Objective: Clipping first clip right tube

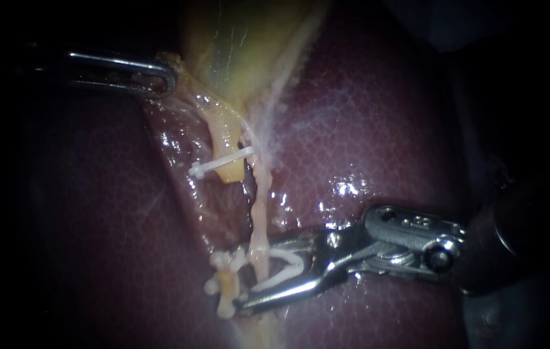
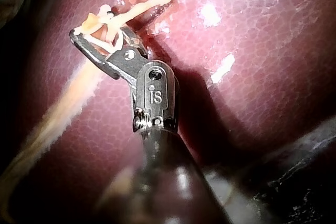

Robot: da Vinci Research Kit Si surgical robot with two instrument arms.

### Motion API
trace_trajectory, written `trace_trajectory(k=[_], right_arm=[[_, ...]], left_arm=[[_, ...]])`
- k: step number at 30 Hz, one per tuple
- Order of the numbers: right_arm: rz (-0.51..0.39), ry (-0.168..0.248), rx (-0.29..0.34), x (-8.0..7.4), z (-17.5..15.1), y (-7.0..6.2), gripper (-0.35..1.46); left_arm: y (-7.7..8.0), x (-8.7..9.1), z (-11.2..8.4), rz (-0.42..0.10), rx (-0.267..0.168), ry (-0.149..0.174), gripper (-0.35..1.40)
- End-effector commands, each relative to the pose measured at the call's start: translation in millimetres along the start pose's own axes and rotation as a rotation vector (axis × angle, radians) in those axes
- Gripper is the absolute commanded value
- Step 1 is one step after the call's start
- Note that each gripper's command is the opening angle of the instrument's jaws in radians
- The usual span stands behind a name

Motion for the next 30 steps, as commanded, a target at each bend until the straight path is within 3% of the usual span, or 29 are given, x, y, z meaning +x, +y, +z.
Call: trace_trajectory(k=[1,9,21,30], right_arm=[[0.002,0.001,-0.003,0.0,0.0,-0.1,0.45],[0.008,-0.003,0.04,-0.1,-0.1,-0.5,0.43],[0.029,0.036,0.104,-0.2,-0.1,-0.9,0.41],[0.027,0.032,0.12,-0.2,-0.1,-0.7,0.39]], left_arm=[[0.0,0.0,0.0,0.0,0.0,0.0,-0.35],[0.0,0.2,0.1,0.001,0.004,0.001,-0.35],[0.1,0.4,0.3,0.002,0.006,0.002,-0.35],[0.1,0.4,0.3,0.002,0.006,0.002,-0.35]])
